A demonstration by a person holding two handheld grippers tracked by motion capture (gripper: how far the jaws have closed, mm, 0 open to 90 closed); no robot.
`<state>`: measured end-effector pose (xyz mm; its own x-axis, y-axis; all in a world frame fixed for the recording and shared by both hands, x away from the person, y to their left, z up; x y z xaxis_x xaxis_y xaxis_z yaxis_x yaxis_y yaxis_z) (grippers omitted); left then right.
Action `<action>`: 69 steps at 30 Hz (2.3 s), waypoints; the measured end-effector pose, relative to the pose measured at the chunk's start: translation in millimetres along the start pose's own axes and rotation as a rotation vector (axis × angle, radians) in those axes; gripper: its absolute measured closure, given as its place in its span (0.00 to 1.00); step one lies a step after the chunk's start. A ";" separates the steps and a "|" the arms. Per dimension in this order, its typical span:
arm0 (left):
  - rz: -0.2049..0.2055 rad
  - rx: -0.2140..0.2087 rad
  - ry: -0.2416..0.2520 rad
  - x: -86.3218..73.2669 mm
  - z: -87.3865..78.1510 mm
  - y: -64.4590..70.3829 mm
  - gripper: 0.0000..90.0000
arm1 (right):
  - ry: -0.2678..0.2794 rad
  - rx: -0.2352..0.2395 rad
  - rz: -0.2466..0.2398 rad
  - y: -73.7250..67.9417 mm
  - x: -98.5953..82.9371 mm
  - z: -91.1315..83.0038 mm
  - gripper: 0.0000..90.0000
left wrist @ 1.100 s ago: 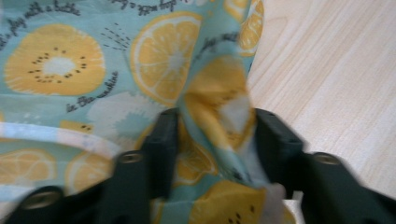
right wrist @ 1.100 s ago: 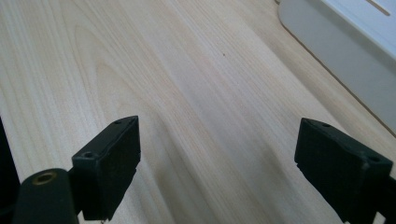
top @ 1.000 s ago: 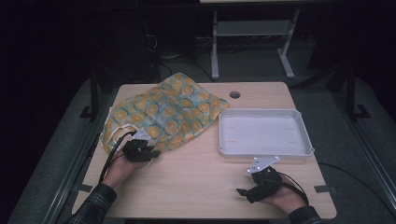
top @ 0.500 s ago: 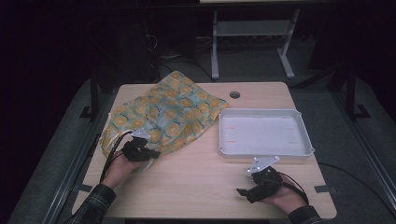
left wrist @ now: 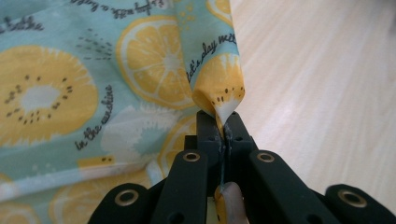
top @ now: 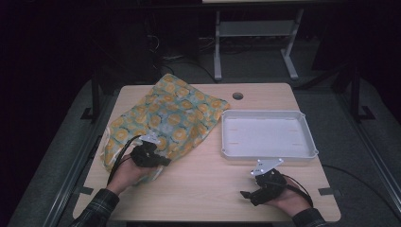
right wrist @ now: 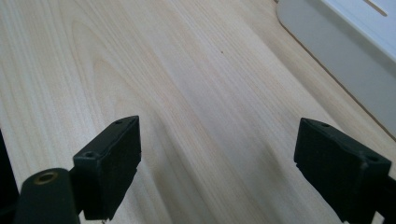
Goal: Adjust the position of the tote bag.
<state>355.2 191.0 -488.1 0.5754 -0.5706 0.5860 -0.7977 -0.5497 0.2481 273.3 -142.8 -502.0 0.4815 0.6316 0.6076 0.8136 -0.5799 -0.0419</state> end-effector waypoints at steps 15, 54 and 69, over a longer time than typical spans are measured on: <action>0.110 -0.090 -0.047 12.5 17.9 40.4 0.98 | -0.001 -0.008 -0.004 0.5 -0.2 -0.2 0.16; 0.217 -0.082 -0.012 21.3 -10.5 75.5 0.46 | -0.008 -0.015 -0.015 0.2 -1.7 -1.1 0.16; 0.006 0.252 0.054 -44.4 -90.4 -29.1 0.47 | -0.017 -0.010 -0.018 -0.1 -2.3 0.6 0.16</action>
<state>336.6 287.5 -451.6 0.5547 -0.5450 0.6287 -0.7272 -0.6848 0.0480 272.3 -143.8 -503.8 0.4721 0.6509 0.5945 0.8190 -0.5733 -0.0227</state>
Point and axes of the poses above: each handheld gripper's, and its own axes: z roughly forward along the jaws, x roughly out of its top, y roughly to its right, the point moved 6 cm from there along z, roughly forward along the jaws, and after that the axes turned 1 degree about -y, right-handed, at the moved point
